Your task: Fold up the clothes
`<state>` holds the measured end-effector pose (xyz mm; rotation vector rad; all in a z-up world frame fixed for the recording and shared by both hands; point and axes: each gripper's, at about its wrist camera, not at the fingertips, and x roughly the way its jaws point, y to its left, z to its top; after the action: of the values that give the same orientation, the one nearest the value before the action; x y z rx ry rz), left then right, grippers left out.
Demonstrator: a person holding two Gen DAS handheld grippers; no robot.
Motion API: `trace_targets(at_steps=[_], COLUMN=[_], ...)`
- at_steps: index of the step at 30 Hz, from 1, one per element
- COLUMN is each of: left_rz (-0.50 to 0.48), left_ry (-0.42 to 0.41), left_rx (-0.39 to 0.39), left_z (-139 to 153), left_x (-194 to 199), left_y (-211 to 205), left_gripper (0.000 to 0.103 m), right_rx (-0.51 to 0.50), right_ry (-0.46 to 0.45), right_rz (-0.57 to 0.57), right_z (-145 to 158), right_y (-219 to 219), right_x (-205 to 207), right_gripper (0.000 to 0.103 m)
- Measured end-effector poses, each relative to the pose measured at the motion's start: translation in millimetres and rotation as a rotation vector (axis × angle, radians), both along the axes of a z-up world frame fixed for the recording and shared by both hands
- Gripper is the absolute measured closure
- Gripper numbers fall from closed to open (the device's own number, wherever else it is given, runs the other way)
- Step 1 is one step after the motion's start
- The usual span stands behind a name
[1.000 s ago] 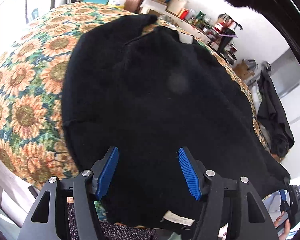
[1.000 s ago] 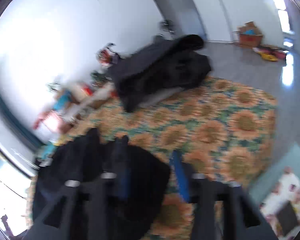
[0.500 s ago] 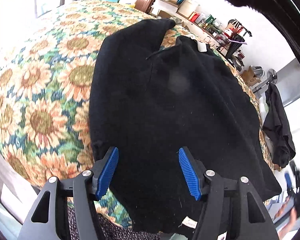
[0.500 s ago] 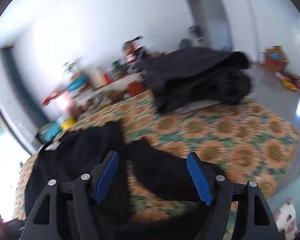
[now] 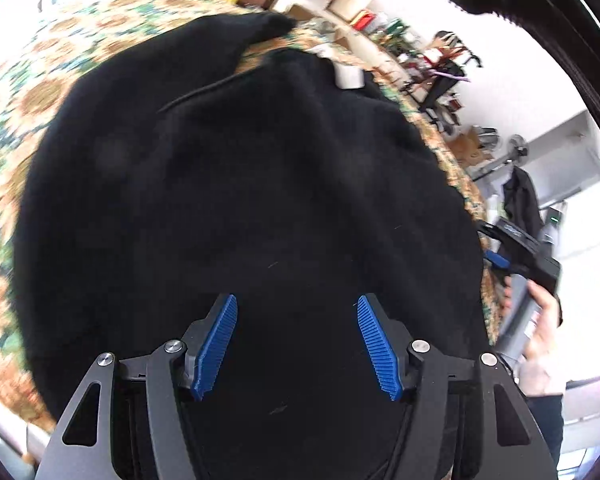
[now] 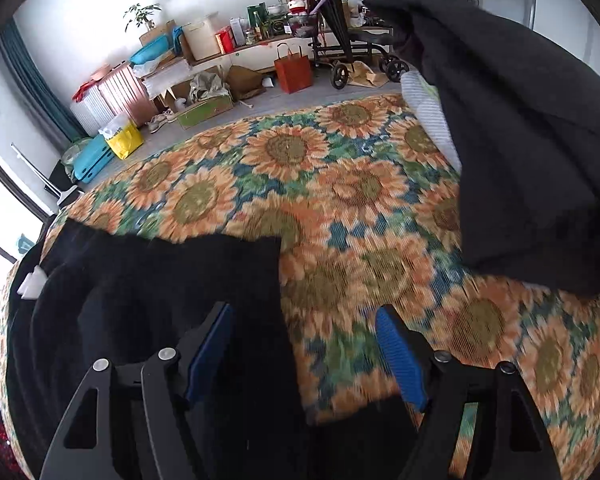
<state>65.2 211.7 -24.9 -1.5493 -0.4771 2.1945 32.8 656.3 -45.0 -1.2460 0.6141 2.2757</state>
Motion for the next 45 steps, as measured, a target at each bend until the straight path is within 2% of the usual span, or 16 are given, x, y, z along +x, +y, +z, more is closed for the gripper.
trace_targets(at_steps=[2,4,5,6,7,12,14,16,18,21,26,31,35,37,40,45], left_rz=[-0.006,-0.01,-0.012,-0.014,-0.015,0.054,0.086,0.092,0.09,0.092,0.015,-0.036,-0.023,-0.007,0.011,0.02], left_ry=[0.02,0.016,0.013,0.009,0.01,0.031,0.02,0.008,0.016,0.023,0.034,0.141,0.236,0.24,0.239,0.214], left_rx=[0.019,0.03,0.035,0.039,0.044,0.06,0.039,0.046,0.054,0.051,-0.073,-0.25,-0.248,-0.223,-0.192,-0.202], left_z=[0.0,-1.3,-2.5,-3.7,-4.4,-5.0,-8.0,-11.3,-10.9,-10.6,-0.9,14.5,22.7,23.6,21.2,13.1], left_x=[-3.9,-6.2,-8.1,-10.0,-12.0,-26.8,-31.4,-34.3,-34.4,-32.9,-31.5,-25.8,-36.9,-41.1,-44.4,-47.6], left_y=[6.6,9.2,10.6,12.0,12.5,6.2,2.6,-0.3,-2.0,-1.3,8.7,3.8,-10.8,-21.1,-35.5,-53.9], left_gripper=[0.039,0.039,0.039,0.039,0.039,0.039,0.039,0.039,0.039,0.039,0.039,0.039,0.039,0.039,0.039,0.039], right_rx=[-0.046,-0.075,-0.03,0.035,0.106,0.3,0.418,0.447,0.505,0.564,0.268,0.031,0.027,0.04,0.058,0.034], right_ry=[0.021,0.035,0.026,0.016,0.003,0.071,0.024,-0.097,-0.156,-0.089,0.036,0.055,-0.033,-0.103,-0.223,-0.163], right_rz=[0.042,0.094,0.125,0.158,0.181,0.041,-0.016,-0.053,-0.071,-0.012,0.287,0.385,0.375,0.357,0.308,0.232], right_z=[-7.2,-13.2,-12.1,-8.2,-2.1,38.2,40.5,29.7,25.3,34.0,41.2,32.0,20.7,11.2,-10.9,-1.1], right_y=[2.8,2.5,-2.2,-7.9,-12.8,5.7,9.0,12.4,7.2,-18.7,-78.0,-151.0,-200.4,-211.4,-216.8,-211.8], right_x=[-8.0,-15.4,-18.7,-22.0,-24.9,-25.0,-28.5,-35.0,-36.3,-33.0,-70.7,-131.7,-177.3,-191.5,-212.4,-202.0], right_gripper=[0.03,0.07,0.079,0.097,0.098,0.098,0.092,0.036,0.038,0.034,0.039,0.034,0.029,0.025,0.029,0.044])
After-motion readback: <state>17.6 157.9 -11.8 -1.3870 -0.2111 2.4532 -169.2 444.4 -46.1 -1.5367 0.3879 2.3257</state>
